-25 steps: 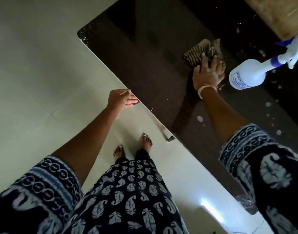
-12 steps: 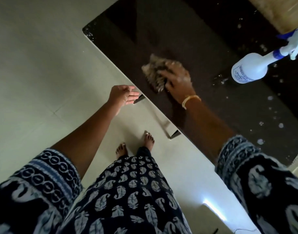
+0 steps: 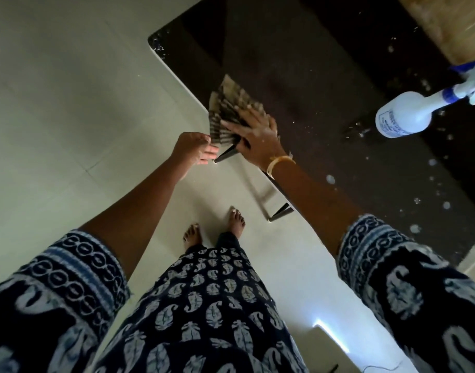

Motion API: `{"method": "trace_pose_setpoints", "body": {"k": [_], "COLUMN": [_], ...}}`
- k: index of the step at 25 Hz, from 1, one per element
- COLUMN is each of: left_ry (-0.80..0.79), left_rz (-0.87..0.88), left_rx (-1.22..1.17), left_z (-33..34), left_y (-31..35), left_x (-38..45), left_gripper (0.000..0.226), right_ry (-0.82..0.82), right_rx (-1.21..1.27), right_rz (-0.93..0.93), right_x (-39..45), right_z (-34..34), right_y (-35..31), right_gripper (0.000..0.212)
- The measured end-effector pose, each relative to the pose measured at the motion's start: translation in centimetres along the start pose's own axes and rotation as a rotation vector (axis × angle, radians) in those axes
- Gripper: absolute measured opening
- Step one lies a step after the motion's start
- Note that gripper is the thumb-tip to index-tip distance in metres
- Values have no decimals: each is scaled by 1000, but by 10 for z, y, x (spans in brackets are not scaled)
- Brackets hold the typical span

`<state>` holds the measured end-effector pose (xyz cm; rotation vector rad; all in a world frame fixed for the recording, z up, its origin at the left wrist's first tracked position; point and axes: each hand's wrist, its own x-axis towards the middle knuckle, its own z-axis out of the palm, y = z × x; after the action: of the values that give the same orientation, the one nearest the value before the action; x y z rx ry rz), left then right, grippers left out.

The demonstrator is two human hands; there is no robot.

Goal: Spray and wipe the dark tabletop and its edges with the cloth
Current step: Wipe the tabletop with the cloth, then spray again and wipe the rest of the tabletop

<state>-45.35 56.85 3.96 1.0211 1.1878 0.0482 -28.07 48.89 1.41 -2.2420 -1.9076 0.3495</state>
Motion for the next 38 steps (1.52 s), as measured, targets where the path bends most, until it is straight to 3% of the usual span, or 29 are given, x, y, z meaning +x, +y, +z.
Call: {"method": "trace_pose_setpoints", "body": {"k": [1, 4, 9, 13, 15, 17, 23, 27, 30, 33, 36, 38], "left_ry": [-22, -62, -137, -178, -168, -153, -212, -557, -660, -477, -421, -407], "left_rz": [9, 28, 61, 82, 137, 201, 213, -78, -80, 28, 91, 151], "left_rx": [23, 122, 272, 344, 404, 428, 417, 239, 156, 190, 216, 276], "left_z": [1, 9, 34, 44, 50, 56, 91, 125, 160, 200, 231, 253], "left_y": [2, 6, 8, 1, 3, 10, 54, 83, 91, 99, 108, 111], "left_x": [-3, -11, -19, -21, -26, -30, -29, -24, -13, -5, 3, 8], "left_gripper": [13, 29, 31, 28, 26, 24, 17, 54, 56, 37, 19, 23], "right_ry": [26, 29, -14, 108, 66, -27, -60, 90, 202, 138, 12, 160], "right_rx": [14, 46, 143, 129, 214, 462, 1837, 2189, 2276, 2247, 2069, 1957], "right_rz": [-27, -19, 164, 220, 335, 542, 901, 941, 984, 1059, 1142, 1182], "right_x": [-16, -68, -124, -140, -136, -127, -131, -139, -137, -142, -148, -152], "right_z": [0, 1, -8, -7, -29, -62, -125, -128, -126, -127, -140, -147], "right_y": [6, 25, 31, 25, 22, 18, 32, 55, 74, 102, 120, 131], "right_gripper": [53, 57, 62, 54, 46, 40, 43, 53, 45, 57, 67, 63]}}
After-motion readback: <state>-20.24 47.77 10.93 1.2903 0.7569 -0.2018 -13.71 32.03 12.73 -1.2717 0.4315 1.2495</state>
